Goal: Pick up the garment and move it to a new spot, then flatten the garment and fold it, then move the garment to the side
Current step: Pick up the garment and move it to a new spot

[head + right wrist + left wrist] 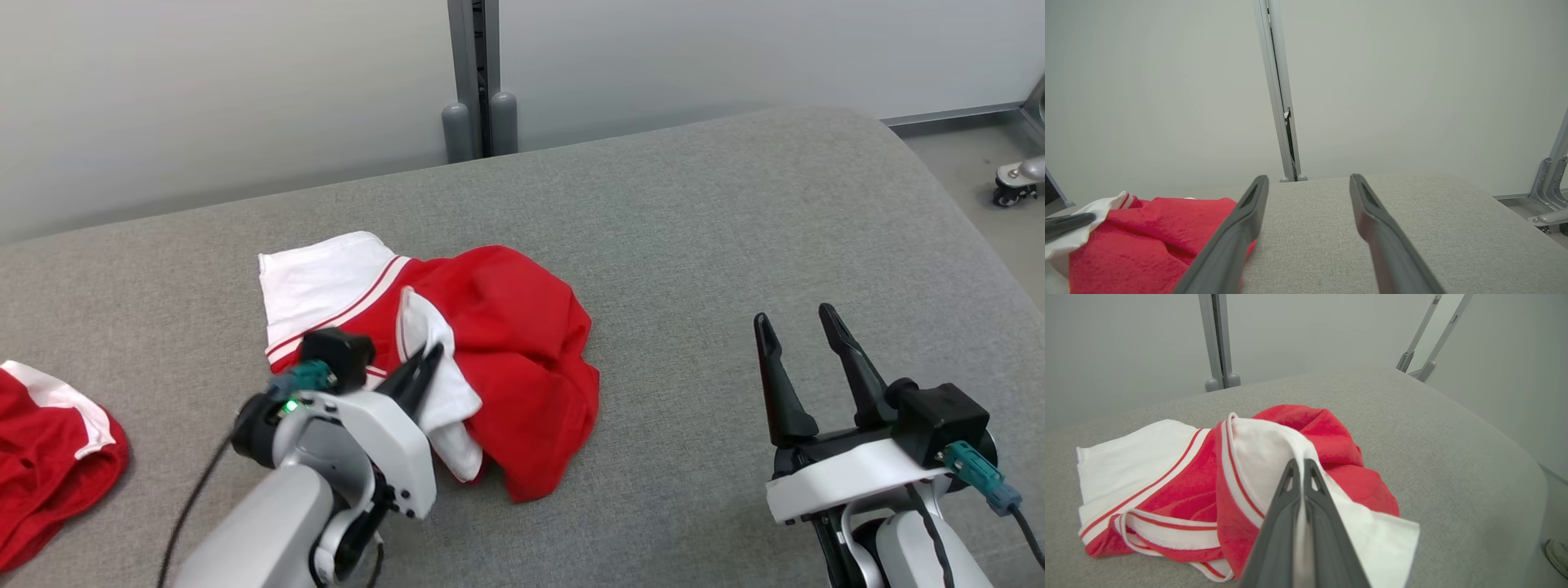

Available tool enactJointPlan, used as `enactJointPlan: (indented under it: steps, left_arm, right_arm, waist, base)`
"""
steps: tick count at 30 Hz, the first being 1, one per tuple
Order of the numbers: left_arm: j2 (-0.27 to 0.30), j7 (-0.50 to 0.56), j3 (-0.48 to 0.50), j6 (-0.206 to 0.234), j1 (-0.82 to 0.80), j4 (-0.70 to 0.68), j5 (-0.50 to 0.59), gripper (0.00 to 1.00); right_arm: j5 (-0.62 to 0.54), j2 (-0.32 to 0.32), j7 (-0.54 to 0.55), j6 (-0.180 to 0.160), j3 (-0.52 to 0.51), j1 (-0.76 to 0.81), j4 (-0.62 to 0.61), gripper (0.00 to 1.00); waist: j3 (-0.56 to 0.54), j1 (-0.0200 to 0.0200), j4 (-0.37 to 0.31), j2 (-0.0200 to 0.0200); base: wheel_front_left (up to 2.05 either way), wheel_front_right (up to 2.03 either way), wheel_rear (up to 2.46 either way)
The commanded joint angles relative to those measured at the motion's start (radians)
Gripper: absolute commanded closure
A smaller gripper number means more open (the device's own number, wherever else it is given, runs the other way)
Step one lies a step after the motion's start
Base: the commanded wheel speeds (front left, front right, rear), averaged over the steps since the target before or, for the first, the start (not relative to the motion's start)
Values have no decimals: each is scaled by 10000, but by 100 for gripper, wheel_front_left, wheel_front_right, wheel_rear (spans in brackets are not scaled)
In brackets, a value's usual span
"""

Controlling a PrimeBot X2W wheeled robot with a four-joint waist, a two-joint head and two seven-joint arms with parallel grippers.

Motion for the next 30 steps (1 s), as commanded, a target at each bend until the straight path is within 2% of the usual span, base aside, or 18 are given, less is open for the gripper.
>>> enactJointPlan:
  steps: [1, 2, 3, 8, 14, 18, 30]
  left_arm:
    - [-145, -317, -160, -124, 68, 468, 201, 100]
    - [-402, -658, -350, -257, 119, 1099, 301, 57]
    - [-506, -752, -443, -353, 79, 1371, 330, 0]
    - [-748, -1331, -541, -640, -292, 2069, 470, 0]
    - [-602, -1723, -149, -520, -86, 1770, 184, 0]
    - [-296, -1928, 174, -209, 135, 1195, 94, 0]
    - [971, -3069, 1462, 1611, 2019, -963, 270, 0]
  right_arm:
    - [-20, -57, -40, 19, 0, -69, -42, 0]
    - [-43, -96, 5, 19, 23, -86, -59, 0]
    - [-53, -110, 26, 19, 7, -82, -71, 0]
    - [-80, -173, 108, 19, 1, -26, -131, 0]
    - [-97, -238, 198, 19, -85, 151, -170, 0]
    - [-20, -228, 208, 19, -184, 258, -239, 0]
    - [19, -147, 216, 19, -402, 822, -513, 0]
  waist:
    - [21, -1, 34, 0]
    - [16, -1, 71, 0]
    - [14, -1, 105, 0]
    - [-59, -1, 306, 0]
    - [-336, -1, 550, 0]
    - [-447, -1, 675, 0]
    - [-731, -1, 1149, 0]
  base:
    - [0, 0, 0]
    - [0, 0, 0]
    - [0, 0, 0]
    - [0, 0, 0]
    - [0, 0, 0]
    - [0, 0, 0]
    - [0, 0, 0]
